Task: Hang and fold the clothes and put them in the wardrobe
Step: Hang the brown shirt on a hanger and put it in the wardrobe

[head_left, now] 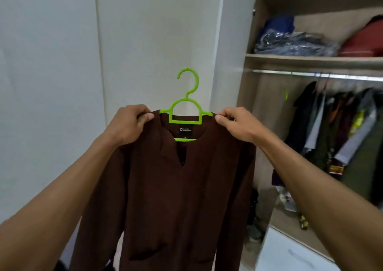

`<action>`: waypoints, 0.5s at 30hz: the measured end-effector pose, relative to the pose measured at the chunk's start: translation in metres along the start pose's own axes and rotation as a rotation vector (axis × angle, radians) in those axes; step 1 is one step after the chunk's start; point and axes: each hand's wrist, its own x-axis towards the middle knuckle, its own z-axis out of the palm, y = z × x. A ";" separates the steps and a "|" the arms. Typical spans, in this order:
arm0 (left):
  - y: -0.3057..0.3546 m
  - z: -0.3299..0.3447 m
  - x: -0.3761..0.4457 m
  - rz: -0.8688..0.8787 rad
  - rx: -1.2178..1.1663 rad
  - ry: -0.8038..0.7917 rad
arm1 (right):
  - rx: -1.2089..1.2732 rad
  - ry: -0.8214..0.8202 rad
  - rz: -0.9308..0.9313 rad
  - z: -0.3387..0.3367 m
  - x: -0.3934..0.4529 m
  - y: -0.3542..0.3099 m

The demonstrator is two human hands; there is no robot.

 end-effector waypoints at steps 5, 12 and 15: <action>0.055 0.074 0.036 0.103 -0.097 -0.044 | -0.125 0.009 0.047 -0.060 -0.030 0.054; 0.137 0.193 0.085 0.196 -0.216 -0.135 | -0.186 0.029 0.173 -0.134 -0.051 0.158; 0.176 0.242 0.108 0.224 -0.269 -0.185 | -0.142 0.005 0.176 -0.165 -0.056 0.201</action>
